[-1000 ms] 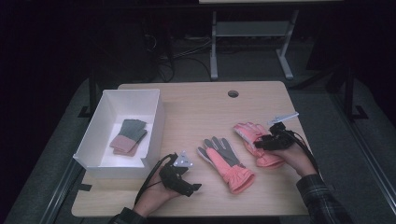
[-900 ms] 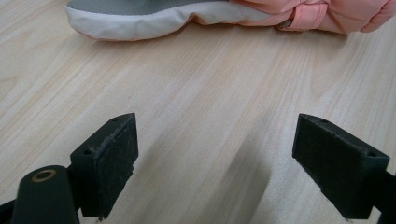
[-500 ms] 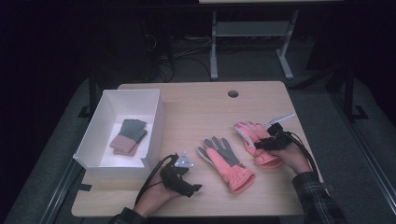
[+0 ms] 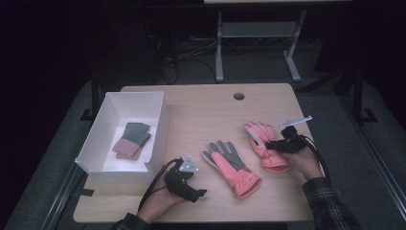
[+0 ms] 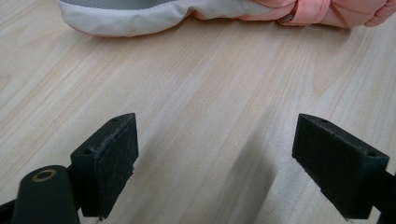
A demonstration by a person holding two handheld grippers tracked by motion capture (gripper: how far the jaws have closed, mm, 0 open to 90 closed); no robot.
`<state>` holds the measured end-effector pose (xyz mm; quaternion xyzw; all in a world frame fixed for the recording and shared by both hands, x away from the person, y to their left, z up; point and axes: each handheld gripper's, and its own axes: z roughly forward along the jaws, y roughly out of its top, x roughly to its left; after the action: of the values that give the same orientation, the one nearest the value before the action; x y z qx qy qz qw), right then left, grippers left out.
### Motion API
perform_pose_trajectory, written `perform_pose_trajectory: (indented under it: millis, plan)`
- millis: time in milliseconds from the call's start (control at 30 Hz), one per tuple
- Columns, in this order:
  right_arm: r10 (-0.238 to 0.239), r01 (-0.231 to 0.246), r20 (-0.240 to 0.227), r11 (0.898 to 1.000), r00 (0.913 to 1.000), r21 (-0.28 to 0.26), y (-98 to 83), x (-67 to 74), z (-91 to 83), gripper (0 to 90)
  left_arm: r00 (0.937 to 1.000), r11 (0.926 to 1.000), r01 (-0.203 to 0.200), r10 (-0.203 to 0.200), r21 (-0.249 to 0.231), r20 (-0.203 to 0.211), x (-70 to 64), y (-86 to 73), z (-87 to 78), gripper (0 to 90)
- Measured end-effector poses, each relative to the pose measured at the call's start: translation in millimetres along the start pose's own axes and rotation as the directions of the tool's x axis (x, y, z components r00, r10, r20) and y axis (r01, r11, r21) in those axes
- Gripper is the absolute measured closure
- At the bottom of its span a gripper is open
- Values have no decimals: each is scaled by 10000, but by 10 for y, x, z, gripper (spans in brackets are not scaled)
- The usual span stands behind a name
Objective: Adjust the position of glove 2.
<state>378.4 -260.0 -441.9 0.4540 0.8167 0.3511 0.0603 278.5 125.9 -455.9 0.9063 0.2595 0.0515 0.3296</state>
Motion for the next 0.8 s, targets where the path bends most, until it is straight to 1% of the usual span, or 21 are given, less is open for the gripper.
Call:
perform_pose_trajectory:
  millis: [100,167,267,300,367,400,433,467,567,600,667,700,800]
  plan:
    - [-25,25,71,10000,10000,-33,14,13,-60,852,10000,10000,5,-5,-10,-10,-2,0,-2,140]
    - [-1,1,24,9999,10000,-120,19,11,-111,853,10000,10000,27,-27,-14,-31,2,0,-6,140]
    - [23,-23,-8,9993,10000,-381,36,20,-210,852,10000,10000,32,-32,-36,-45,9,-3,-5,140]
    - [-6,3,-57,9988,10000,-499,43,20,-244,852,10000,10000,22,-22,-18,-39,11,-2,-6,140]
    - [87,-100,-218,9981,9997,-606,61,40,-306,852,10000,10000,37,-37,-31,-37,12,-1,-7,140]
    - [3,-21,-280,9977,9996,-676,67,48,-332,852,10000,10000,33,-33,-46,-38,12,0,-6,140]
    - [10,-36,-362,9975,9993,-704,76,64,-355,852,10000,10000,28,-28,-51,-50,10,-1,-5,140]
    - [-88,60,-400,9976,9992,-697,84,77,-376,852,10000,10000,9,-9,-37,-50,11,0,-5,141]
    - [-103,55,-542,9961,9985,-875,117,140,-439,852,10000,10000,1,-1,-15,-45,12,-1,-4,141]
    - [-172,117,-597,9958,9981,-907,130,164,-459,852,10000,10000,23,-23,-21,-38,13,-1,-5,141]
    - [-241,173,-692,9951,9973,-969,158,219,-491,852,10000,10000,28,-28,-27,-44,16,-1,-11,141]
    - [-378,304,-723,9945,9967,-1003,171,244,-504,852,10000,10000,-16,16,-20,-67,21,0,-13,141]
    - [-471,381,-859,9939,9952,-1037,210,344,-538,852,10000,10000,21,-21,-38,-67,22,0,-14,141]
